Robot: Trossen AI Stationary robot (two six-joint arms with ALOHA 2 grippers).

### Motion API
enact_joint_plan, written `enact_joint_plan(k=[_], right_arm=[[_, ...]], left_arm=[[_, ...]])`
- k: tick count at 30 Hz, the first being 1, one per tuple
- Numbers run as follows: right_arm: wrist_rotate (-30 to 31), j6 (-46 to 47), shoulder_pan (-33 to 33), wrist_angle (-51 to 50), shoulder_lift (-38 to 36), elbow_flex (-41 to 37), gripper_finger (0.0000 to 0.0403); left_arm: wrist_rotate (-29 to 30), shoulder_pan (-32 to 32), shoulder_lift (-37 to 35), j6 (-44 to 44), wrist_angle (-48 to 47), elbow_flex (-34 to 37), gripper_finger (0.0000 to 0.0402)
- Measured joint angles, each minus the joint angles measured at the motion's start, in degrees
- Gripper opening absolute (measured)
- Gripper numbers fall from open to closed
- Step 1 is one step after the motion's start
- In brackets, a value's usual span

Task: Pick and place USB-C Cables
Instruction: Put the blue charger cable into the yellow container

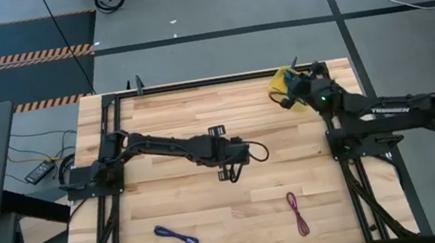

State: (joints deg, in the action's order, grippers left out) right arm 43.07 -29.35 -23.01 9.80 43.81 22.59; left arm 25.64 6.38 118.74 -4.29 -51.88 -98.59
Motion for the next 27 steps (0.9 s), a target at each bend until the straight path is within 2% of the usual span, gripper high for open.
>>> enact_joint_plan(k=[6, 16, 19, 23, 27], right_arm=[[-10.6, 10.3, -9.5, -9.8, 6.4, 3.6, 0.0028], [-12.7, 11.6, -15.8, -26.5, 14.2, 13.3, 0.0028], [-16.2, 13.2, -17.0, -32.8, 15.7, 18.4, 0.0028], [-23.7, 16.5, -19.5, -42.1, 19.0, 24.3, 0.0028], [-27.5, 17.1, -23.5, -46.5, 23.1, 27.3, 0.0028]], left_arm=[[0.7, 0.7, 0.0, 0.4, 0.1, 0.0, 0.0066], [0.7, 0.7, 0.0, 0.4, 0.2, 0.0, 0.0066], [0.7, 0.7, 0.0, 0.4, 0.2, 0.0, 0.0066], [0.7, 0.9, 0.0, 0.1, 0.1, 0.0, 0.0066], [2.8, 1.7, 0.0, -3.9, 0.1, 0.0, 0.0066]])
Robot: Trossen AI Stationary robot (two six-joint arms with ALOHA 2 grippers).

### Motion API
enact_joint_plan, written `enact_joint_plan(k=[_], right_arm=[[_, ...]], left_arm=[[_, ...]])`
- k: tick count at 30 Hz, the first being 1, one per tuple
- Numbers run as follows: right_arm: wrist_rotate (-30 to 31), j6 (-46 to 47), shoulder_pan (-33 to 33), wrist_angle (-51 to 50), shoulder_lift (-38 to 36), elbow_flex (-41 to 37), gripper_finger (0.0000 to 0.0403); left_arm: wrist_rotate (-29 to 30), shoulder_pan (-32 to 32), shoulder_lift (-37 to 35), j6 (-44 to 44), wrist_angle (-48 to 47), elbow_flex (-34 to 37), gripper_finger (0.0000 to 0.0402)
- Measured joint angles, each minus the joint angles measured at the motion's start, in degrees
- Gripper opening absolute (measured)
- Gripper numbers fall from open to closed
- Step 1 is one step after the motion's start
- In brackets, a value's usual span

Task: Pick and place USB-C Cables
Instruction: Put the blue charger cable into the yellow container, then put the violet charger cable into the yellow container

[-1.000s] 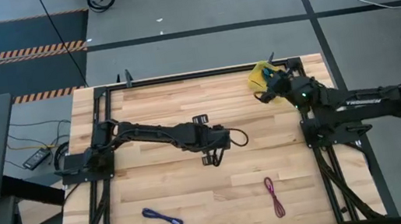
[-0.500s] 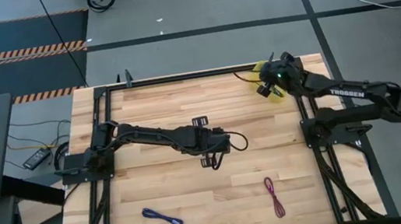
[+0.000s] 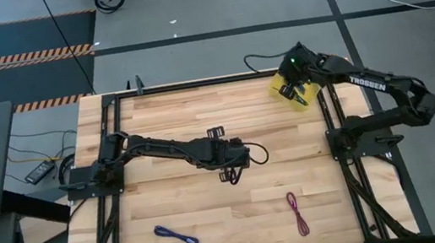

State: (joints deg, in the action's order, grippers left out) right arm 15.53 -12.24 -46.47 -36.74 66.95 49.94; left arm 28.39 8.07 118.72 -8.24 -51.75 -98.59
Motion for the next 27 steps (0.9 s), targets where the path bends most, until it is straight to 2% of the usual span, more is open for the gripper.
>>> enact_joint_plan(k=[6, 11, 21, 27], right_arm=[[-5.9, -1.7, -5.6, -0.8, 6.9, 0.5, 0.0028], [-6.2, -1.6, -8.2, -0.6, 11.7, 0.5, 0.0032], [-6.1, 0.1, -8.4, 1.7, 13.1, 0.5, 0.0191], [-7.9, 2.0, -7.0, 1.9, 7.5, 0.5, 0.0234]], left_arm=[[1.9, 1.6, 0.0, 0.3, 0.0, 0.0, 0.0066], [2.1, 1.9, 0.0, -0.1, 0.0, 0.0, 0.0066], [2.0, 1.9, 0.0, -0.2, 1.7, 0.0, 0.0066], [2.0, 1.9, 0.0, 0.3, 2.2, 0.0, 0.0066]])
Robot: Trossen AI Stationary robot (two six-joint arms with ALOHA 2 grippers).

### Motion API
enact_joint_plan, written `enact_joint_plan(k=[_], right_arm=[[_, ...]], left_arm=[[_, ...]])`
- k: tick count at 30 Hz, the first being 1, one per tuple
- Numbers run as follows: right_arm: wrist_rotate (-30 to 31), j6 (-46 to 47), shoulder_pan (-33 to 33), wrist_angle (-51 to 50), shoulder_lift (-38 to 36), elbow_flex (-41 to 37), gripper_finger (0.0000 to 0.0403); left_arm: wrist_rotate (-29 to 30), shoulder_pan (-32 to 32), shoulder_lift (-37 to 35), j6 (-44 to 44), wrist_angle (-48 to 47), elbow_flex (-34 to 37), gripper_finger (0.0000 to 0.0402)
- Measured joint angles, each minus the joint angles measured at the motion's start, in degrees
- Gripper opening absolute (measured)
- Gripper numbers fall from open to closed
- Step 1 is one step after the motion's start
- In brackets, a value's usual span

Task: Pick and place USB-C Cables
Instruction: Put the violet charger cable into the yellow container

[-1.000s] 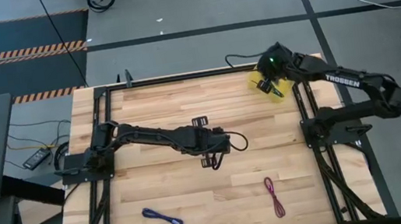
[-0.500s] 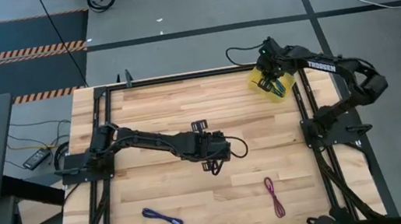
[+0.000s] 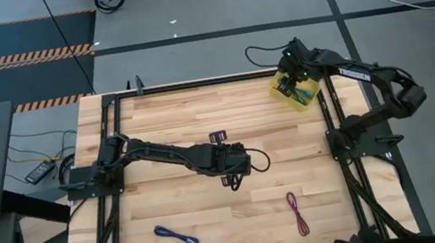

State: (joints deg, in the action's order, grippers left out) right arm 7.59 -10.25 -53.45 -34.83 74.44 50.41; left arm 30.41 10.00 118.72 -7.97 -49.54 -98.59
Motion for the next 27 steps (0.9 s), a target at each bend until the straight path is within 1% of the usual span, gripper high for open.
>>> enact_joint_plan(k=[3, 6, 10, 12, 14, 18, 21, 25, 27], right_arm=[[-1.9, 1.2, 2.4, -2.7, -4.6, 0.0, 0.0235], [-3.6, 3.7, 6.8, -7.5, -9.3, 0.0, 0.0228], [-6.8, 9.0, 16.0, -13.4, -14.1, 0.0, 0.0215], [-8.9, 11.9, 21.7, -14.6, -15.9, 0.0, 0.0211], [-9.6, 14.6, 27.6, -15.0, -17.1, 0.0, 0.0208], [-9.7, 19.5, 40.1, -16.8, -18.0, 0.0, 0.0206], [-9.7, 21.5, 49.8, -19.4, -17.1, 0.0, 0.0206], [-8.8, 23.1, 62.2, -19.9, -14.7, 0.0, 0.0206], [-8.5, 24.1, 67.3, -19.2, -13.1, 0.0, 0.0205]], left_arm=[[0.0, 0.0, 0.0, 1.0, -0.9, 0.0, 0.0066], [0.0, 0.0, 0.0, 1.4, -1.7, 0.0, 0.0066], [-0.1, 0.3, 0.0, 5.6, -1.5, 0.0, 0.0066], [-0.1, 0.6, 0.0, 7.7, -0.6, 0.0, 0.0066], [-0.1, 1.1, 0.0, 9.3, 0.4, 0.0, 0.0066], [-0.2, 2.1, 0.0, 9.7, -0.4, 0.0, 0.0066], [-0.3, 3.1, 0.0, 8.2, -2.8, 0.0, 0.0066], [-2.2, 5.1, 0.0, 3.6, -9.6, 0.0, 0.0066], [-3.4, 6.4, 0.0, -1.1, -14.7, 0.0, 0.0066]])
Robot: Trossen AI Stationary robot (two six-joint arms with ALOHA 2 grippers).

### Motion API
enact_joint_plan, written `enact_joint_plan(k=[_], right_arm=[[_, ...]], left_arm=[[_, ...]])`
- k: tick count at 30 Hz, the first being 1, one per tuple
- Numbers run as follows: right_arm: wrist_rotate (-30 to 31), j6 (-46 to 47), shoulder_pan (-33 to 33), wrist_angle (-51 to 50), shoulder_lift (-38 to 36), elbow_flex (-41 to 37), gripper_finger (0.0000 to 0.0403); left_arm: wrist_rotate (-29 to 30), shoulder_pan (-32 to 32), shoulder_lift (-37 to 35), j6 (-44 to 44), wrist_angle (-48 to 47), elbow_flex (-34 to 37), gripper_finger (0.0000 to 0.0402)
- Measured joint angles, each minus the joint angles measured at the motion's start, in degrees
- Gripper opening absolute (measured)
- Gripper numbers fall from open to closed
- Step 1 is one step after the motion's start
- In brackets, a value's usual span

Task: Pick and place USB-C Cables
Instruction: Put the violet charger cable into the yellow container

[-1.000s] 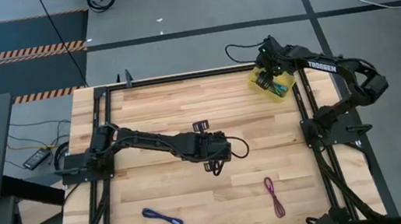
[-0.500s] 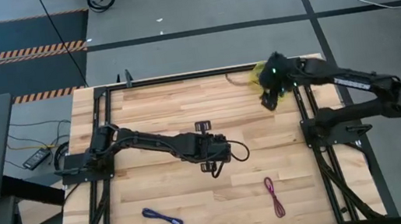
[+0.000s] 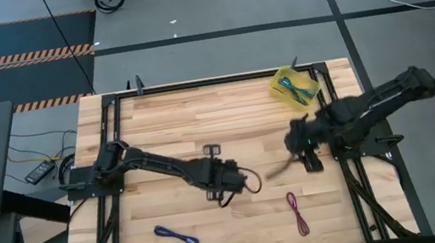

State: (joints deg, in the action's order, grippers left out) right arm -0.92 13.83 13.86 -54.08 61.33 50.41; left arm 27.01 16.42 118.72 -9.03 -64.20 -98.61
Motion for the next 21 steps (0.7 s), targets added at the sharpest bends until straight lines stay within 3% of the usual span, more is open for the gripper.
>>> enact_joint_plan(k=[7, 10, 15, 21], right_arm=[[2.7, 1.4, 13.0, 3.7, 6.2, 0.0, 0.0205], [4.2, 1.3, 16.5, 4.8, 8.6, 0.0, 0.0205], [6.3, 1.1, 20.3, 5.6, 11.5, 0.0, 0.0205], [8.9, -2.1, 22.7, 8.2, 12.3, 0.0, 0.0205]], left_arm=[[-9.8, 6.5, 0.0, -18.8, -15.1, 0.0, 0.0066], [-15.9, 10.0, 0.0, -24.2, -16.1, 0.0, 0.0066], [-20.1, 16.2, 0.0, -30.3, -15.9, 0.0, 0.0072], [-21.9, 22.6, 0.0, -40.0, -13.1, 0.0, 0.013]])
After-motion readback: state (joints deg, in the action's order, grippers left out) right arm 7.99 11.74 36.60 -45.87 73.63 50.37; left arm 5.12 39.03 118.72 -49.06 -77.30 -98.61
